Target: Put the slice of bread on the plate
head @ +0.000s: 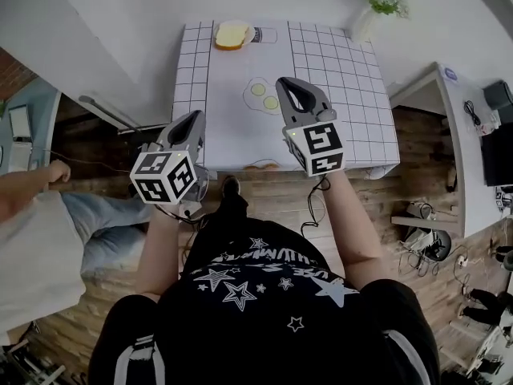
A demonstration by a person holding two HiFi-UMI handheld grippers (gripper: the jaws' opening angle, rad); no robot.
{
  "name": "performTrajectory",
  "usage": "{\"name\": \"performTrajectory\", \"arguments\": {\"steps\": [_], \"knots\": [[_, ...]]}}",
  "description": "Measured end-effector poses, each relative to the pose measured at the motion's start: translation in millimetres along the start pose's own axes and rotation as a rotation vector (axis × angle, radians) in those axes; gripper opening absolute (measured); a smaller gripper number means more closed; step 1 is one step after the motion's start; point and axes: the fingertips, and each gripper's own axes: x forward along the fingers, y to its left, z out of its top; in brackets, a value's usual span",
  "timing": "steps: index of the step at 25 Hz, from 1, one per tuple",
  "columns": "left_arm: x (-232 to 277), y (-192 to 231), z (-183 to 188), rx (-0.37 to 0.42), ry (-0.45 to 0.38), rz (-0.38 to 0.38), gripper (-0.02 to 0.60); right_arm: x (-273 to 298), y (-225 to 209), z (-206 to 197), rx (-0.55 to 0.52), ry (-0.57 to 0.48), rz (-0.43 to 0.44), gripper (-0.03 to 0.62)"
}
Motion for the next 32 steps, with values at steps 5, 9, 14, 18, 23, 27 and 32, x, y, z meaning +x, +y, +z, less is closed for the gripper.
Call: {"name": "performTrajectory", "arguments": {"steps": [5,9,14,18,23,27,32], "knots": [[-41.9,-33.0,-10.5,0.035,-0.017,-0.001,0.009,-45.9,20.9,5.1,0.047,-0.044,0.02,0.017],[-77.2,-49.4,-19.3,0.03,-0.02,0.021,0.009,-75.9,43.1,8.2,0.084,-0.074,0.054,0.017],[-120.1,-61.6,-31.3,0.021,-0.023,0.052,0.009,-94.3,75.6,2.2,0.137,-0.093,0.097,0.017],[-146.8,-67.2,-36.1,0.017,-0.026,0.069,0.009,-102.5,97.2,-2.3,0.168,-0.097,0.122,0.017],[-166.7,-65.9,-40.5,0.031,-0.005,0.064,0.009,-109.7,111.8,-6.4,0.201,-0.089,0.122,0.017],[-176.0,-59.8,-50.6,0.052,0.032,0.021,0.009,-113.8,116.7,-5.1,0.246,-0.088,0.092,0.017],[-203.5,-38.4,-62.6,0.054,0.05,-0.04,0.009,-110.5,141.4,-0.3,0.254,-0.063,0.023,0.017]]}}
